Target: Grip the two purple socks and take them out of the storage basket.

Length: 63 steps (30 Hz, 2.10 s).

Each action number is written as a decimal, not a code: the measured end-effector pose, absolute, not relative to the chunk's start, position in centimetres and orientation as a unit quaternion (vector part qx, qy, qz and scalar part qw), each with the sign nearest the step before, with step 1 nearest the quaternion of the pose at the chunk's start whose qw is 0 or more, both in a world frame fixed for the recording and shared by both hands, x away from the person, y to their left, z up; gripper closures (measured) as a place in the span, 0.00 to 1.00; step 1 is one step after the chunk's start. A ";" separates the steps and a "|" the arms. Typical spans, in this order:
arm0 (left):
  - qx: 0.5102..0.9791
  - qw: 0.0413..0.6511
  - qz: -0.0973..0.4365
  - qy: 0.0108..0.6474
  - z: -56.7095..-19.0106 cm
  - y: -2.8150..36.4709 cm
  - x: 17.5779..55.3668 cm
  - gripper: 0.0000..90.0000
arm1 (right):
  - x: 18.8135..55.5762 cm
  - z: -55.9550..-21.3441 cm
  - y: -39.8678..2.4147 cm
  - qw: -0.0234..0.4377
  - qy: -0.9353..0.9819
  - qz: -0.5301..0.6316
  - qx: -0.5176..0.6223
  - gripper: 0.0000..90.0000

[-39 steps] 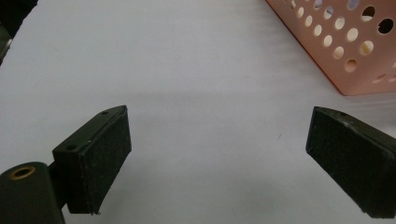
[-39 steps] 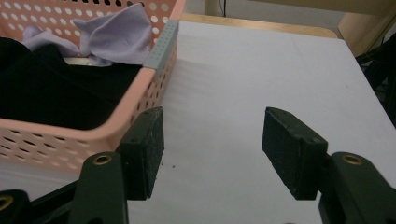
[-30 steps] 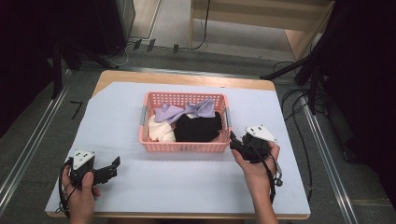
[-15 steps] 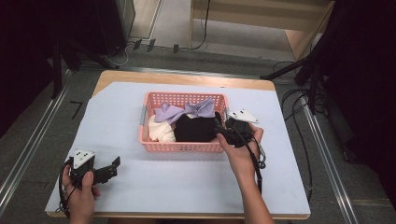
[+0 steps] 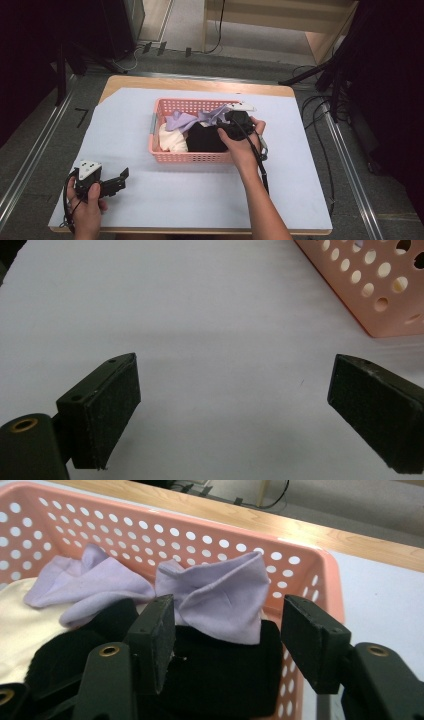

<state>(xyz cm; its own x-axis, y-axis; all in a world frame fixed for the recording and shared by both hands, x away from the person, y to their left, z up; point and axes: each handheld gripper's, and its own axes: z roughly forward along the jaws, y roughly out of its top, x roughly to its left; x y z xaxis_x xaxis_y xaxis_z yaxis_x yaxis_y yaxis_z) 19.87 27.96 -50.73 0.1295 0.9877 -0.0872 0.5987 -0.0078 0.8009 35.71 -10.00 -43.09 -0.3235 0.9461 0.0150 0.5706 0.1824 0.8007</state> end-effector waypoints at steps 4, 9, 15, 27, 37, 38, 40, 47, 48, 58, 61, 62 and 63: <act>0.658 0.364 0.266 0.603 -50.7 28.0 19.9 0.08 | 37.1 -43.3 -8.9 0.250 0.734 0.354 0.524 0.41; 0.659 0.362 0.270 0.602 -50.7 27.9 19.9 0.08 | 38.5 -43.9 -8.2 0.243 0.733 0.344 0.534 0.40; 0.662 0.359 0.271 0.600 -50.7 27.7 19.9 0.08 | 39.9 -44.3 -7.7 0.233 0.725 0.342 0.551 0.36; 0.665 0.353 0.272 0.599 -50.7 27.6 20.0 0.08 | 42.6 -46.3 -6.0 0.231 0.724 0.303 0.576 0.30; 0.672 0.341 0.272 0.598 -50.8 27.4 20.1 0.08 | 45.0 -47.9 -5.6 0.236 0.741 0.239 0.582 0.30; 0.672 0.341 0.272 0.598 -50.8 27.4 20.1 0.08 | 45.0 -47.9 -5.6 0.236 0.741 0.239 0.582 0.30; 0.670 0.343 0.271 0.600 -50.8 27.5 20.1 0.08 | 45.2 -48.2 -5.7 0.241 0.740 0.217 0.589 0.44; 0.670 0.345 0.269 0.600 -50.8 27.5 20.1 0.08 | 44.7 -47.5 -6.4 0.230 0.739 0.232 0.588 0.88; 0.670 0.346 0.269 0.599 -50.8 27.6 20.1 0.08 | 44.7 -47.5 -6.4 0.230 0.739 0.232 0.588 0.88; 0.670 0.348 0.264 0.600 -50.8 27.6 20.2 0.08 | 42.3 -45.0 -7.9 0.229 0.722 0.340 0.557 0.95; 0.670 0.348 0.264 0.601 -50.8 27.6 20.2 0.08 | 41.5 -43.9 -8.4 0.242 0.720 0.364 0.539 0.95; 0.670 0.348 0.264 0.600 -50.8 27.6 20.2 0.08 | 40.9 -43.2 -8.7 0.250 0.715 0.379 0.531 0.95; 0.670 0.348 0.263 0.600 -50.8 27.6 20.1 0.08 | 40.9 -43.2 -8.7 0.250 0.715 0.379 0.531 0.95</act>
